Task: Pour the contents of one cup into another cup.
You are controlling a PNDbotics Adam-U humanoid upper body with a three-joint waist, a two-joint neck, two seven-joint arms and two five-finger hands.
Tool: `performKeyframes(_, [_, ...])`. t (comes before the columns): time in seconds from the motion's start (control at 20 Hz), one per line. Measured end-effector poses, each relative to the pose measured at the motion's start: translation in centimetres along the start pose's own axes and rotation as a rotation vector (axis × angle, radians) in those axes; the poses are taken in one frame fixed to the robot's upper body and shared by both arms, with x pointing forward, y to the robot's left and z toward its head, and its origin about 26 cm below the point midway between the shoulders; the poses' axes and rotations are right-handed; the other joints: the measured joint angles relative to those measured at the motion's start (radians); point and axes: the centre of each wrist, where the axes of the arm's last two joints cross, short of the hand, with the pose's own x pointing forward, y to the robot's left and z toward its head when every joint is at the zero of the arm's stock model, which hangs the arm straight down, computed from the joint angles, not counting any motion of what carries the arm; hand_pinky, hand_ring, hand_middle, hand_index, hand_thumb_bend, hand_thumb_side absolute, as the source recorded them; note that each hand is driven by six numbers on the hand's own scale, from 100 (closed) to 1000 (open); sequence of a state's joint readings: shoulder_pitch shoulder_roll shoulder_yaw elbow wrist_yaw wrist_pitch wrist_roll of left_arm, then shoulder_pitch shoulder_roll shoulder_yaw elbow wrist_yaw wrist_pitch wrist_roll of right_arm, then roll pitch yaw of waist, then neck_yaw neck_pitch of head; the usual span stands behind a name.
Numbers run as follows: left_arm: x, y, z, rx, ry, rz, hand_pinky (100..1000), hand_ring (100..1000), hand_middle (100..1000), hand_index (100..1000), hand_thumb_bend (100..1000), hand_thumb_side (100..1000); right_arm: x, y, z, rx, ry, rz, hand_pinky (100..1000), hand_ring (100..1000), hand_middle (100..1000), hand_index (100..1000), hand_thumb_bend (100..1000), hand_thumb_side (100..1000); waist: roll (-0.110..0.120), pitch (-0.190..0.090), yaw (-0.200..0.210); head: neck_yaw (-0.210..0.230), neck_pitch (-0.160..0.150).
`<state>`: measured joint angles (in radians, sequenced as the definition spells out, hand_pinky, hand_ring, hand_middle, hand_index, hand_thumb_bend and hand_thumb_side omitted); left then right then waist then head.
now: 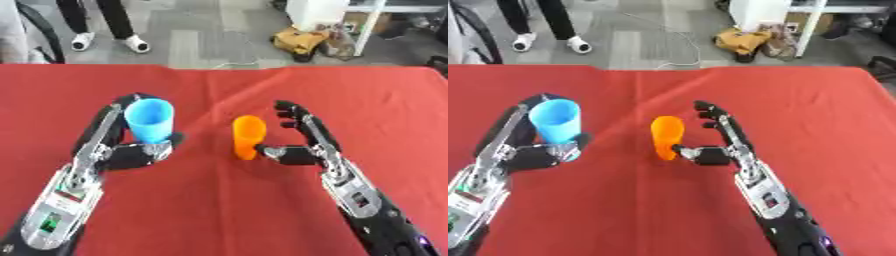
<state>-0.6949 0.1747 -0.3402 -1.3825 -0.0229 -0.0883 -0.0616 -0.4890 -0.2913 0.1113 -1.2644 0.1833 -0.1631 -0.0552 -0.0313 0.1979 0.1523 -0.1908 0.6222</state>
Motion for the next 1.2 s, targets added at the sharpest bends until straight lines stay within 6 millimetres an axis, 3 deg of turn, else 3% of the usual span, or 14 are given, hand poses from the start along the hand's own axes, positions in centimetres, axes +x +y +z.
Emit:
performKeyframes(0.4, [0.0, 0.0, 0.0, -0.007, -0.001, 0.001, 441, 458, 490, 677, 526, 100, -0.8, 1.2, -0.4, 0.079, 0.023, -0.008, 800, 851, 800, 840, 616, 100, 0.005, 0.0, 0.011, -0.002, 0.0])
performKeyframes(1.2, [0.1, -0.3, -0.1, -0.014, -0.006, 0.008, 442, 457, 489, 677, 528, 100, -0.7, 2.3, -1.7, 0.106, 0.01, -0.026, 792, 844, 790, 831, 610, 100, 0.011, 0.004, 0.028, -0.006, 0.0])
